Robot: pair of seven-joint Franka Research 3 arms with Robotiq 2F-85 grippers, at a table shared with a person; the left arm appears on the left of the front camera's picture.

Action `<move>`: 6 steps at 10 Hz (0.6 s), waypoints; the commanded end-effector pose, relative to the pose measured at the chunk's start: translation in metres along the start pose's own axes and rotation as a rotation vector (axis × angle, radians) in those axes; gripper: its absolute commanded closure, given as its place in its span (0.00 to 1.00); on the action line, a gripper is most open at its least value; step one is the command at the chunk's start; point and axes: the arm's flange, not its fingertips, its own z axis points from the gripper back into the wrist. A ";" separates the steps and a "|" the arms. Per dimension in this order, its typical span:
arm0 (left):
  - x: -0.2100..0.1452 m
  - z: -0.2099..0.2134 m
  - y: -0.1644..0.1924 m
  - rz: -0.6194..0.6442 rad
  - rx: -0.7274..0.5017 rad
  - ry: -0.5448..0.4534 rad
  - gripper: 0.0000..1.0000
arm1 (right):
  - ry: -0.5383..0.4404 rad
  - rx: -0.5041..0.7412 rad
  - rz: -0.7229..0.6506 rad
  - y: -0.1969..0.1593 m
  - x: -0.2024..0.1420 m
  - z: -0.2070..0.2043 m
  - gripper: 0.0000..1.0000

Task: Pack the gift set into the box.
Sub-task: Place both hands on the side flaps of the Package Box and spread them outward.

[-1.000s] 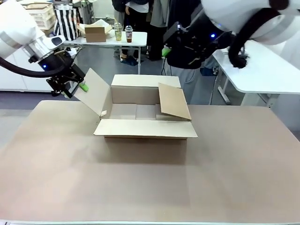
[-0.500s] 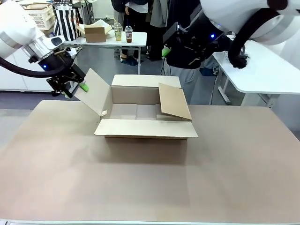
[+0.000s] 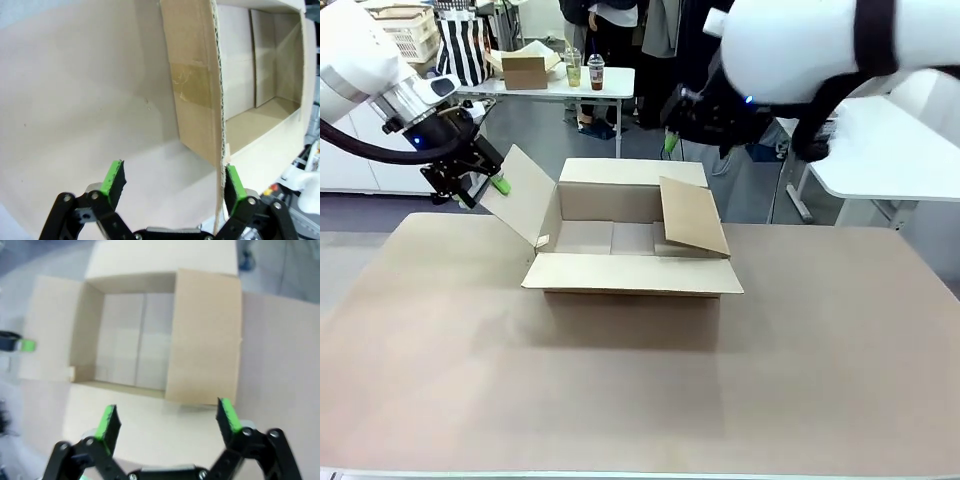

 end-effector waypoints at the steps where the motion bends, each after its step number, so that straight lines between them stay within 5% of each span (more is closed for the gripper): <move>1: -0.002 0.002 -0.002 0.012 0.018 -0.001 0.00 | 0.130 -0.141 -0.032 0.047 0.049 -0.037 0.00; 6: -0.002 0.002 -0.002 0.012 0.018 -0.001 0.00 | 0.270 -0.538 -0.024 0.100 0.073 -0.151 0.00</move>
